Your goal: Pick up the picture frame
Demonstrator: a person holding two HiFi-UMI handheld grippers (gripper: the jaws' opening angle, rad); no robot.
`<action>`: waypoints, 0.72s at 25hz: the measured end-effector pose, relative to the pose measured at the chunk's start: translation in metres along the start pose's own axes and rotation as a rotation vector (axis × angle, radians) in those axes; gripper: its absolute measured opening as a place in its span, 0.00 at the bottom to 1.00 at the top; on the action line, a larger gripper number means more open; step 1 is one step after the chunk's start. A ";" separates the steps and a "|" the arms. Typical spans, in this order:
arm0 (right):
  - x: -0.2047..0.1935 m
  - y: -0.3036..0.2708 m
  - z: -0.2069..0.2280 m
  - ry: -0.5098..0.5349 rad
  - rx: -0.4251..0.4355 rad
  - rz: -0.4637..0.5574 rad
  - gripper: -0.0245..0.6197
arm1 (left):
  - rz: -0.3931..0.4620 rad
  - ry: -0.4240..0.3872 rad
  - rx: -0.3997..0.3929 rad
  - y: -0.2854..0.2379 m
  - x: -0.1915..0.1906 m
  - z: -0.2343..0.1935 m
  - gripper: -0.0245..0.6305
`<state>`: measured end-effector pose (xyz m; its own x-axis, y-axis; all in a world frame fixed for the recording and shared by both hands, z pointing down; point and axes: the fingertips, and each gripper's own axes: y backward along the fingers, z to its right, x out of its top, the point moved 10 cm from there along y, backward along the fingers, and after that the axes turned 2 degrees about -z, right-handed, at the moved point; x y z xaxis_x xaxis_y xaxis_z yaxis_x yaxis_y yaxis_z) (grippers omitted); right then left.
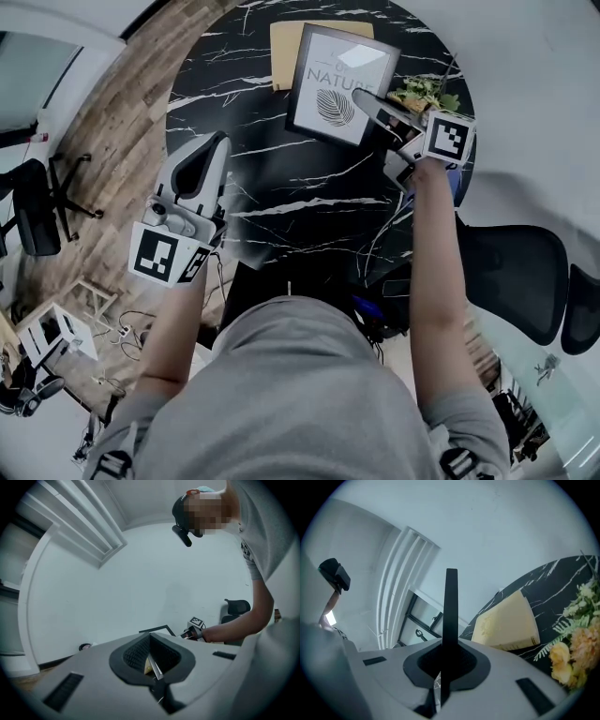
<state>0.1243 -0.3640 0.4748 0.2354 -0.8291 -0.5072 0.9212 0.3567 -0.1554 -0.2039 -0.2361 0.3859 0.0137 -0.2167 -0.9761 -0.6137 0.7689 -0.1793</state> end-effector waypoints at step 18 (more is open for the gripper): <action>0.037 0.040 -0.096 0.203 0.038 0.042 0.09 | 0.053 -0.026 -0.011 0.014 0.024 0.027 0.05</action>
<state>0.1400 -0.3391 0.3684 0.2106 -0.7088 -0.6733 0.9237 0.3698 -0.1004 -0.1910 -0.2148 0.3563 0.0019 -0.1600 -0.9871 -0.6224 0.7725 -0.1264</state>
